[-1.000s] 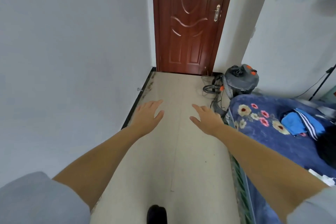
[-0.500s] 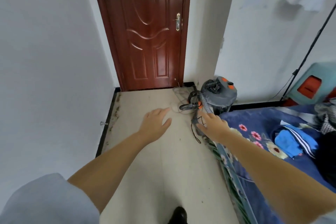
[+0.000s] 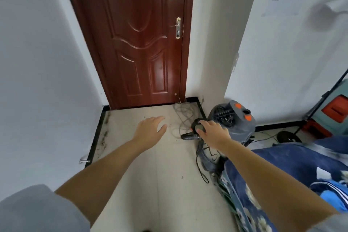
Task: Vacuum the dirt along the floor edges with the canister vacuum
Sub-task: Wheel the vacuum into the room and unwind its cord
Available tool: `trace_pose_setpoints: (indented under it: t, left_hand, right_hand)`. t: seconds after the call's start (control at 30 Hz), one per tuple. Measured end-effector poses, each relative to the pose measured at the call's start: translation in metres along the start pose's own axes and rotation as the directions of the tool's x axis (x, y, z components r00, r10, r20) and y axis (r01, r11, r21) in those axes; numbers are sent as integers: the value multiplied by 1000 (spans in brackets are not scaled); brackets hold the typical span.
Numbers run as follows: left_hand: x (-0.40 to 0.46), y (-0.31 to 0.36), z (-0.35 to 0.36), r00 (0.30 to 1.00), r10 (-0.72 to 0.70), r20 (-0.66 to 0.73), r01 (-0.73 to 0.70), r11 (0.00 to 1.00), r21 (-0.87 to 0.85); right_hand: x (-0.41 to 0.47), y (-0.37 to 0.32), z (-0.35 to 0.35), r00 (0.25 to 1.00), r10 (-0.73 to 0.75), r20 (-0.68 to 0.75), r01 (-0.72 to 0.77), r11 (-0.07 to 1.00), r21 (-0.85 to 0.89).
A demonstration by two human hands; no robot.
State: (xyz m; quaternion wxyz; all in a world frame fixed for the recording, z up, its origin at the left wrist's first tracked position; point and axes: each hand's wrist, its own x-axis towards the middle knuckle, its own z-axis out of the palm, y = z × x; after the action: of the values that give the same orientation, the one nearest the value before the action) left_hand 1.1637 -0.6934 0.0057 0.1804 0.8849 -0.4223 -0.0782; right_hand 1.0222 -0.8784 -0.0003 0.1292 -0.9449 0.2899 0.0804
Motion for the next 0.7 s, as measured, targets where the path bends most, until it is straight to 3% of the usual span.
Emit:
trace_pose_setpoints:
  t: [0.27,0.57,0.7]
  left_hand:
    - [194,13,27,971,178,159,-180,984,2]
    - [387,77,102,815,368,447,-414,910,5]
    - [442,103,140,784,341,518,-341,935,-99]
  right_hand:
    - [136,68,-11,967,253,41,-255,964,76]
    - [213,179,-16,824,555,113,-566,797,211]
    - [260,227,-10,772,608,185,-633,714,297]
